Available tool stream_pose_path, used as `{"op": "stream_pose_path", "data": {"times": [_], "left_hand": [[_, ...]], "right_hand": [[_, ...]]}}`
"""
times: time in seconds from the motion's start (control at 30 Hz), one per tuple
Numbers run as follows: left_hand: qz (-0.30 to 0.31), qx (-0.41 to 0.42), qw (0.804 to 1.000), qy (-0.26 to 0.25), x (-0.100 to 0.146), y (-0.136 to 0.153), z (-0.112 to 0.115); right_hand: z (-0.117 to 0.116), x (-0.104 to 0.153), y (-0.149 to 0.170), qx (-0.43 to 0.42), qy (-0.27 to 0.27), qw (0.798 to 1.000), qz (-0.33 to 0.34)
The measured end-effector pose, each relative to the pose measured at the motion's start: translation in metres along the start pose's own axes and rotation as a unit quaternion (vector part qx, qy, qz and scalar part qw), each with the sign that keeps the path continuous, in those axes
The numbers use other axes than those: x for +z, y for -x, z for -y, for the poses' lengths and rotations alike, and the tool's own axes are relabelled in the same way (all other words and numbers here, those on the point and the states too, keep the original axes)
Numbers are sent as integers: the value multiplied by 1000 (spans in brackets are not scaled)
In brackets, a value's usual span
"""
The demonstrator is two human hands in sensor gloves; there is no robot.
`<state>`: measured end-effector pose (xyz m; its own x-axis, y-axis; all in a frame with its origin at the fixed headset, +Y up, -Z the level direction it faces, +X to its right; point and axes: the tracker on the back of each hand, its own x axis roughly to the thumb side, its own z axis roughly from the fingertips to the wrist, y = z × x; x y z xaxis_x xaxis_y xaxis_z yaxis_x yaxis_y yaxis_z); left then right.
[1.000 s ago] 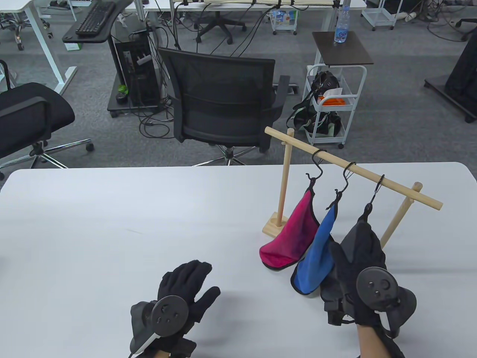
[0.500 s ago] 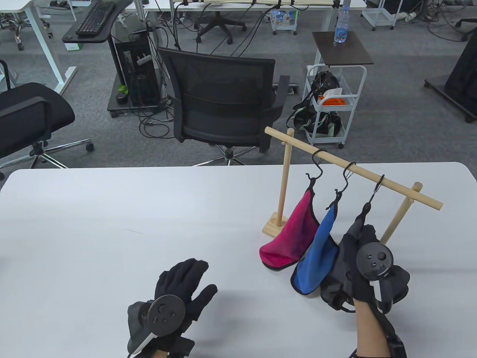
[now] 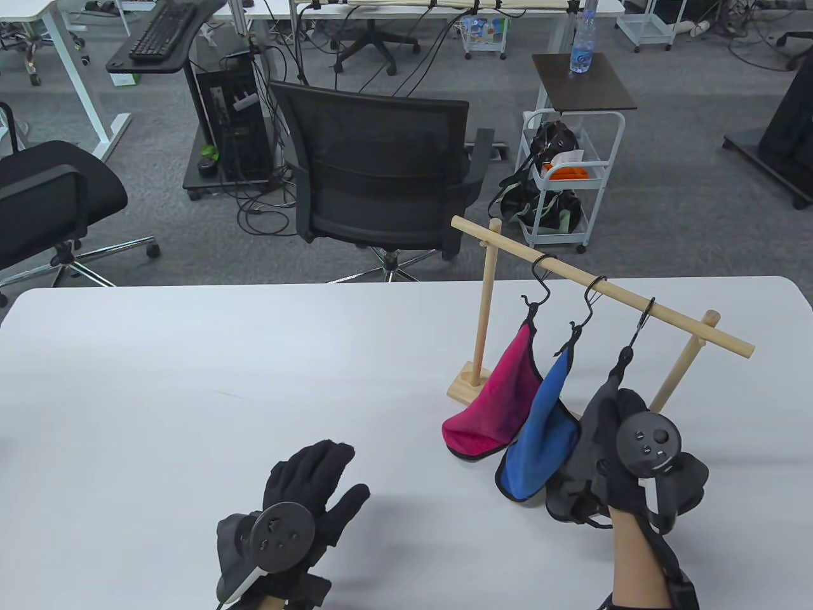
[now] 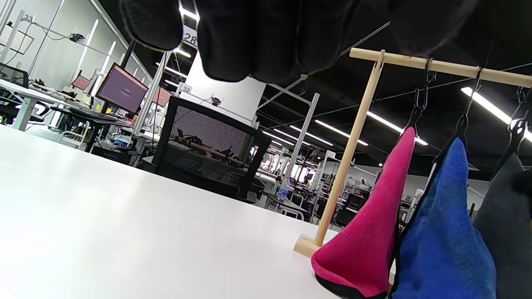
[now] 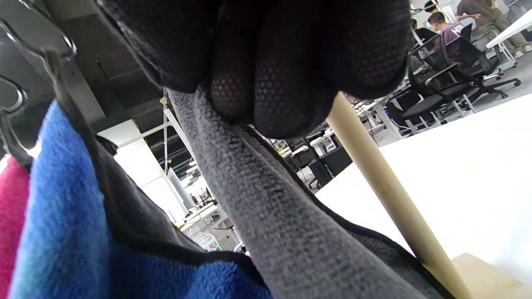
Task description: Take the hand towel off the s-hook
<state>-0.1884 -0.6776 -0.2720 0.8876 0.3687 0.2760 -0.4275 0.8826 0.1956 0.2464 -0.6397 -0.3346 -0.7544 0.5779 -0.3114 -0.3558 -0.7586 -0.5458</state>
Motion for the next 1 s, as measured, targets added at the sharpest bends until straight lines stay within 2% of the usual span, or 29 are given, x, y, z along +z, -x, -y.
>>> {"op": "stream_pose_path", "data": {"times": [0.23, 0.47, 1.0], "left_hand": [[1, 0, 1000, 0, 0, 0, 0], [1, 0, 1000, 1, 0, 0, 0], [7, 4, 1000, 0, 0, -2, 0]], "right_hand": [[22, 7, -7, -11, 17, 999, 25], [32, 17, -5, 12, 15, 999, 39], [12, 26, 28, 122, -54, 991, 8]]}}
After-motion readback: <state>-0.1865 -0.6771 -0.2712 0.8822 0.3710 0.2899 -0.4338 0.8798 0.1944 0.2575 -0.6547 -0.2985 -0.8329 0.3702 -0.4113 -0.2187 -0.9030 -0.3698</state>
